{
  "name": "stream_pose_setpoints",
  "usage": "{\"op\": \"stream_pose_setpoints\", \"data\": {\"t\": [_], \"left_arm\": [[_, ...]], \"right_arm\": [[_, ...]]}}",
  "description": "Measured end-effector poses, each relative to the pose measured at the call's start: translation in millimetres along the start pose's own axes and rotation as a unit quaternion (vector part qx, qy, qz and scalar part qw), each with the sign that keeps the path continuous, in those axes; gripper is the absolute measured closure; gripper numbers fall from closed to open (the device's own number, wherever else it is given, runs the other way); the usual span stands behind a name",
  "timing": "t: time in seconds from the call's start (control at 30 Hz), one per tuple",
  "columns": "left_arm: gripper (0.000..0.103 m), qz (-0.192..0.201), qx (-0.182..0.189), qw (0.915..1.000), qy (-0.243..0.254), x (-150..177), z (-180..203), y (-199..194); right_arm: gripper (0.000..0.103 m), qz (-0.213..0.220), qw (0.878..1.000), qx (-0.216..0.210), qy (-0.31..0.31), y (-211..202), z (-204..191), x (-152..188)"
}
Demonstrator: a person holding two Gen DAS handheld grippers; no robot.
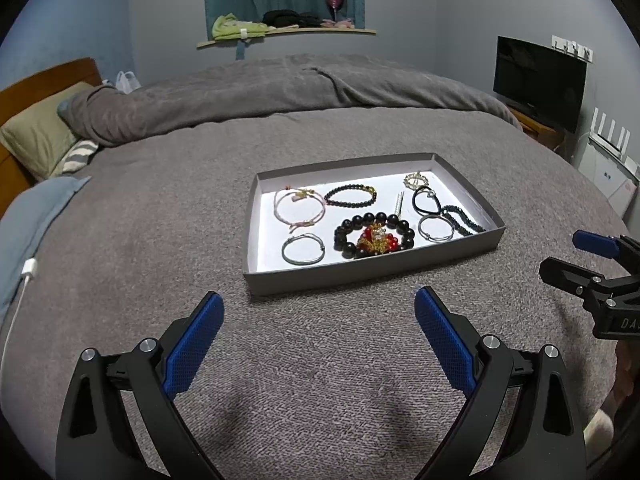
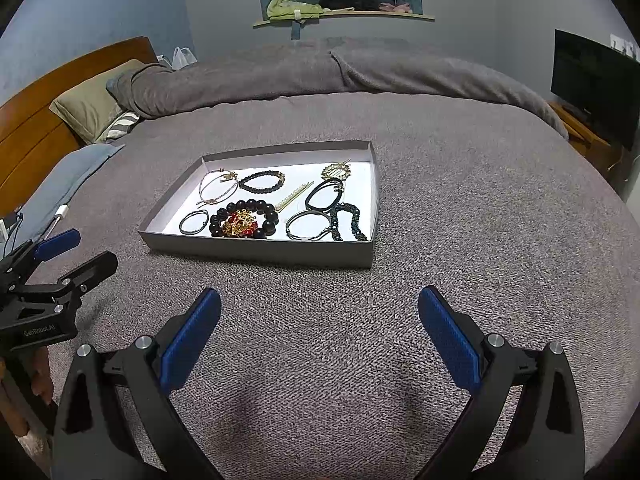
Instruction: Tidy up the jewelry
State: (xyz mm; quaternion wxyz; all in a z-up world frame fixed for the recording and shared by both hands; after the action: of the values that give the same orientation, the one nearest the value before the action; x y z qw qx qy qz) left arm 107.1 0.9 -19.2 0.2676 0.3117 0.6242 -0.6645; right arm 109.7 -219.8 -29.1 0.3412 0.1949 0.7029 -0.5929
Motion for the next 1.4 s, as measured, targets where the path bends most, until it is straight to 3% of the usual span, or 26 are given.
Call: {"op": "stream_pose_setpoints", "data": {"t": [1.4], "left_arm": [[0.007,0.002,0.001,0.9998,0.018,1.8,3.1,0.7]], "right_arm": [[0.005,-0.003,1.000,0.001,-0.001,-0.3,4.6,3.2]]}}
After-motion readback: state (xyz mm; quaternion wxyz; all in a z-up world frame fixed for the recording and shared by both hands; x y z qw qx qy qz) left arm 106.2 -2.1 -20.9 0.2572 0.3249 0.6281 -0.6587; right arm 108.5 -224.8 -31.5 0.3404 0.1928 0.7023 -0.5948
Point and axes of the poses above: each gripper's, at about its wrist camera, not at the fingertips, and y roughly the way its jaws point, z to its right, x to its underside, the point moved 8 cm from there along y, roughly the way its jaws point, and after that the axes turned 5 degrees about -y, right-handed, at the moved point
